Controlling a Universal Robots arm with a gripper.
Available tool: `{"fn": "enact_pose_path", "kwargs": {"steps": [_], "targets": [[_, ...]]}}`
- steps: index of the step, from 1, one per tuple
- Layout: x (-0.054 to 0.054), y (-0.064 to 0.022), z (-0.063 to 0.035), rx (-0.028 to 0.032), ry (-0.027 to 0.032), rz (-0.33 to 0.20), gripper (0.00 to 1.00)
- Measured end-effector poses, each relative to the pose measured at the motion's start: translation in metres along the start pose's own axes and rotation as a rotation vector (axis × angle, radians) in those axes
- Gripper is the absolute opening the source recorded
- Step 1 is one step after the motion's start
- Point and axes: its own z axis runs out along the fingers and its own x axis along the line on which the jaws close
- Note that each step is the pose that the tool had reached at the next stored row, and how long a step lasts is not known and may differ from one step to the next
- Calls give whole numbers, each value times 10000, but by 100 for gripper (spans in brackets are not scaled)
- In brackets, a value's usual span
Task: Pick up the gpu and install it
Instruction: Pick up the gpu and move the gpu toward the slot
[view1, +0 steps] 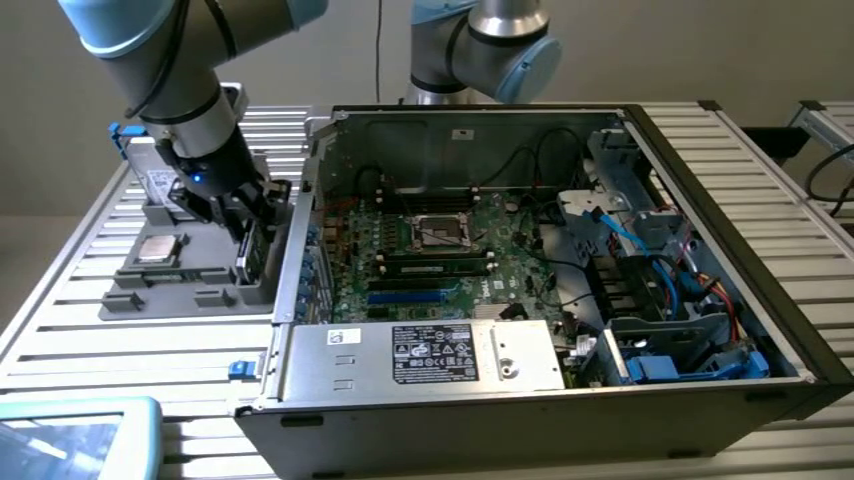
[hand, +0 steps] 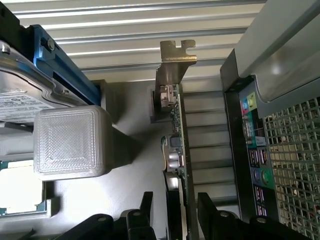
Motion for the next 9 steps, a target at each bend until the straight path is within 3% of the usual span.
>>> {"fn": "enact_pose_path", "kwargs": {"steps": [3,5,9], "targets": [[0,-1,3,1,24,4,40],[0,-1,3,3,43,7,28],[0,-1,4,7,79,13,27]]}}
